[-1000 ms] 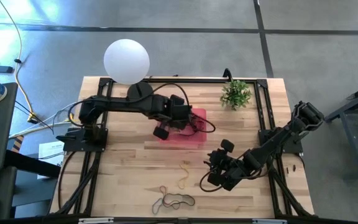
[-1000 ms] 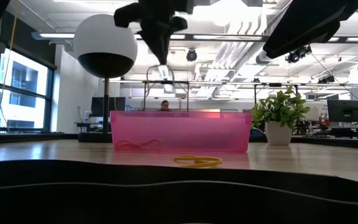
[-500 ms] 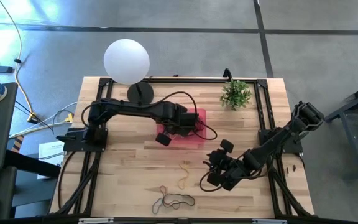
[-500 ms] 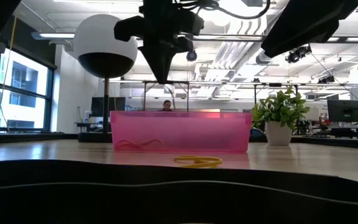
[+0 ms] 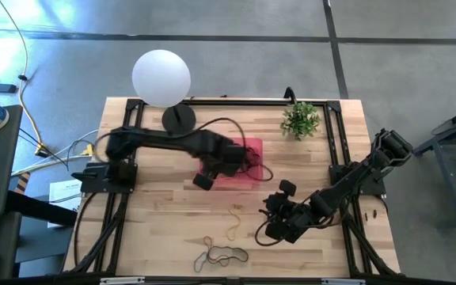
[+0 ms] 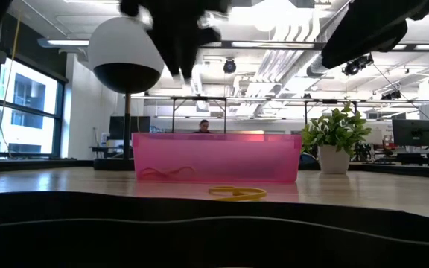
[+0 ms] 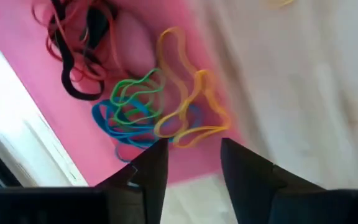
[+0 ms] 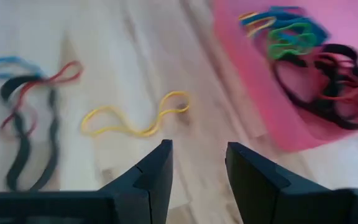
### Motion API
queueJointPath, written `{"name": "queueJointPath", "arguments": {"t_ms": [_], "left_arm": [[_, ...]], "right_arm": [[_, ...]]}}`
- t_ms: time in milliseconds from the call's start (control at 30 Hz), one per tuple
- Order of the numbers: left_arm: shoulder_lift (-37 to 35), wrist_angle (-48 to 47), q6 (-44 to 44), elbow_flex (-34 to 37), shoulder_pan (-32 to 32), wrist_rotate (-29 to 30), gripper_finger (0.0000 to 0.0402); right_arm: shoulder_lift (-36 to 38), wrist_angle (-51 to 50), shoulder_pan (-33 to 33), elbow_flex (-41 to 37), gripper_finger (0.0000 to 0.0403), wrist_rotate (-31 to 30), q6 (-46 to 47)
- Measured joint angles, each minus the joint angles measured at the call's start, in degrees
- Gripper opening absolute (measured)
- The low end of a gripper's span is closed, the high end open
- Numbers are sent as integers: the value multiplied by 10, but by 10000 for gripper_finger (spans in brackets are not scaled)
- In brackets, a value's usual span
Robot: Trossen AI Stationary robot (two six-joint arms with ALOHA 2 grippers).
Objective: Pick and place rubber bands into bin
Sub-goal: Put the yellow rubber band into the red bin
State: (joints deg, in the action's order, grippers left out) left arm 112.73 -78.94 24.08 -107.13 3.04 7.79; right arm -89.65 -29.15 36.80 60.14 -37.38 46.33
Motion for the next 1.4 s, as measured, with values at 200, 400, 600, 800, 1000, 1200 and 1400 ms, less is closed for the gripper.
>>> {"name": "queueJointPath", "arguments": {"t_ms": [200, 400, 600, 800, 1000, 1200, 1400], "left_arm": [[-89, -8, -83, 0, -125, 66, 147], [-158, -17, -219, -1, -274, 213, 147], [-178, -106, -398, -1, -389, 347, 147], [-191, -109, -517, 52, -473, 427, 147], [-219, -111, -656, 152, -512, 434, 147], [-226, -111, -764, 211, -545, 434, 147], [-226, -111, -796, 226, -557, 434, 147]], "right_arm": [[0, 44, -25, 0, 139, 83, -65], [-15, 105, -89, 0, 139, 236, -104], [-69, 151, -134, 0, 139, 355, -117], [-151, 154, -139, 41, 139, 395, -135], [-217, 150, -142, 94, 139, 349, -114], [-217, 130, -160, 100, 139, 297, -19], [-217, 94, -166, 100, 139, 301, -12]]}}
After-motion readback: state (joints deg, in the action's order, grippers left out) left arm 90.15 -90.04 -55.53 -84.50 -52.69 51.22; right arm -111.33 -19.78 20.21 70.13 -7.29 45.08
